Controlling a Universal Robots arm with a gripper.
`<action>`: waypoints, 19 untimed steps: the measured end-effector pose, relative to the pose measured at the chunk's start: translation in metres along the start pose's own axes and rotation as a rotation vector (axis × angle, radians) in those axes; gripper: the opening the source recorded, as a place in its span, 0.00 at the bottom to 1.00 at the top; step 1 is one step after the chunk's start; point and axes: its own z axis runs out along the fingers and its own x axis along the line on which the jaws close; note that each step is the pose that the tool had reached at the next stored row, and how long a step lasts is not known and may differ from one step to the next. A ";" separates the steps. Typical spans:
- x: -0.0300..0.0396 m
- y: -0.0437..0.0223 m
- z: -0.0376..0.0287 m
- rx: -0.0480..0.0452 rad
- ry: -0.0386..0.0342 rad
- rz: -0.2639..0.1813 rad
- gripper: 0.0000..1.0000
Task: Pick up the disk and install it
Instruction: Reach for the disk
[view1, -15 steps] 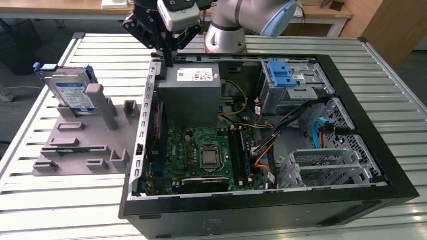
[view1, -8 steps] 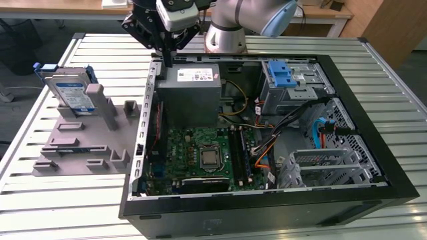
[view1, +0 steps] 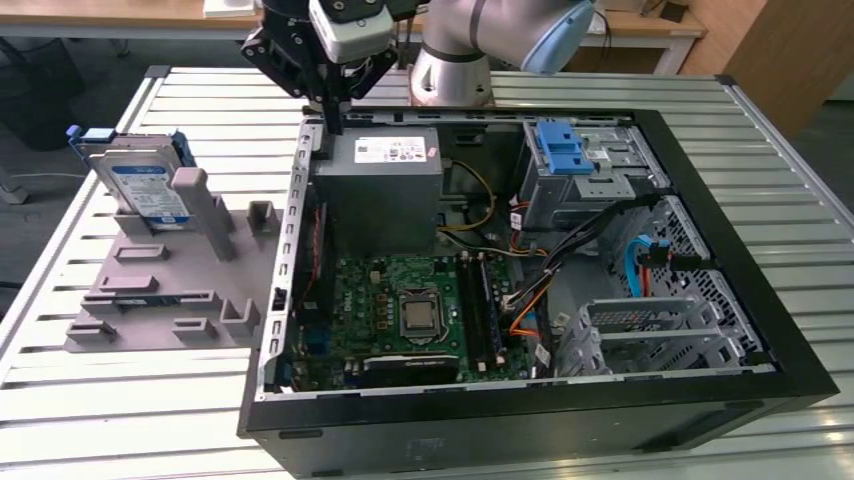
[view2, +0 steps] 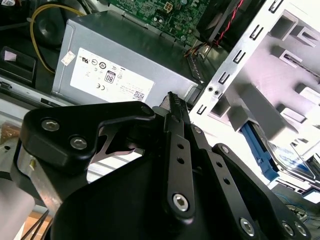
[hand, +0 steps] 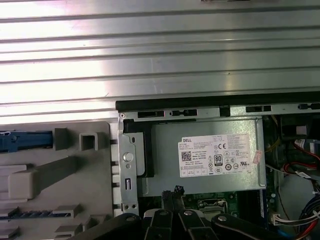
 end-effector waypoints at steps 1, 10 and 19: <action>0.0003 0.0000 0.0000 0.0000 0.0000 0.000 0.11; 0.0026 0.0007 0.0004 0.0000 -0.0001 0.000 0.11; 0.0049 0.0014 0.0008 0.0000 0.0000 0.000 0.11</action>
